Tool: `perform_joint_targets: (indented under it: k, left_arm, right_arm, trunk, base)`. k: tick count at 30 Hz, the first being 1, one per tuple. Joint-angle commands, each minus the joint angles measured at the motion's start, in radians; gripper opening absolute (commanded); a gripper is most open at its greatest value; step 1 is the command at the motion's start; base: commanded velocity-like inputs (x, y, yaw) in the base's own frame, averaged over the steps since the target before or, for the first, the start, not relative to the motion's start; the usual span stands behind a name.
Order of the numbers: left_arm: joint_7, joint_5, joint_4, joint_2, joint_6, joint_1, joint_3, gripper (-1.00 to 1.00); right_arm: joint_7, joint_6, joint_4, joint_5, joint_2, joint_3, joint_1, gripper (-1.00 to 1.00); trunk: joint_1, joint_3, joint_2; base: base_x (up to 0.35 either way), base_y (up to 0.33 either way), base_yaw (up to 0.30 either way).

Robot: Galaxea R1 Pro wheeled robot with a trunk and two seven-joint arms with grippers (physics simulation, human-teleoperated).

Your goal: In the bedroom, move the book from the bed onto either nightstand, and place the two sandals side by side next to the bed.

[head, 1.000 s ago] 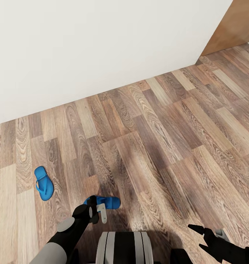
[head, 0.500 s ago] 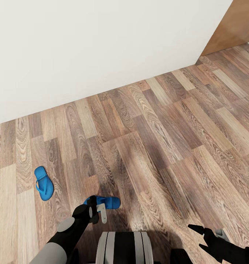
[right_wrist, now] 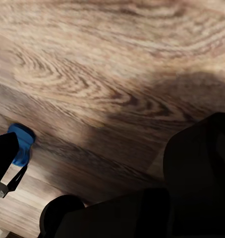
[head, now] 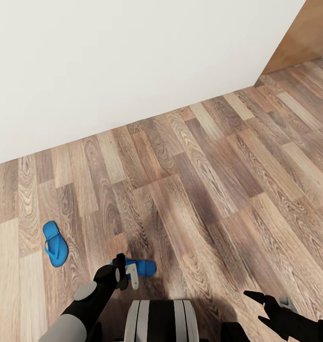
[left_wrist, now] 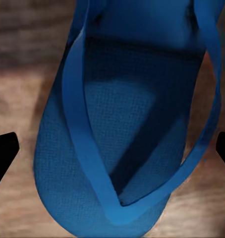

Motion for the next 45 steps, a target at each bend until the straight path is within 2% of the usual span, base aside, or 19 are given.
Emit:
perform_joint_targets:
  k: [1, 18, 25, 42, 43, 45]
  left_arm:
    - [-0.005, -0.005, -0.002, 0.0, 0.004, 0.0, -0.002, 1.0]
    - [-0.005, -0.004, -0.002, -0.001, 0.004, 0.0, -0.001, 1.0]
    - [-0.005, -0.004, -0.002, -0.001, 0.004, 0.0, -0.001, 1.0]
    - [-0.005, -0.004, -0.002, -0.001, 0.004, 0.0, -0.001, 1.0]
    - [-0.005, -0.004, -0.002, -0.001, 0.004, 0.0, -0.001, -1.0]
    - [-0.005, -0.004, -0.002, -0.001, 0.004, 0.0, -0.001, -1.0]
  right_arm:
    - [0.0, 0.005, 0.0, 0.0, 0.0, -0.001, 0.0, 1.0]
    - [0.0, 0.005, 0.0, 0.0, 0.0, -0.001, 0.0, 1.0]
    - [0.0, 0.005, 0.0, 0.0, 0.0, -0.001, 0.0, 1.0]
    - [0.0, 0.005, 0.0, 0.0, 0.0, -0.001, 0.0, 1.0]
    - [0.0, 0.005, 0.0, 0.0, 0.0, -0.002, 0.0, 1.0]
    - [0.0, 0.005, 0.0, 0.0, 0.0, -0.002, 0.0, 1.0]
  trunk:
    - [0.0, -0.001, 0.0]
    - [0.0, -0.001, 0.0]
    - [0.003, -0.028, -0.002]
    - [0.003, -0.028, -0.002]
    - [0.003, -0.028, -0.002]
    - [0.003, -0.028, -0.002]
  base:
    - [0.099, 0.0, 0.0]
    - [0.009, 0.0, 0.0]
    - [0.0, 0.0, 0.0]
    - [0.0, 0.0, 0.0]
    - [0.0, 0.0, 0.0]
    - [0.0, 0.0, 0.0]
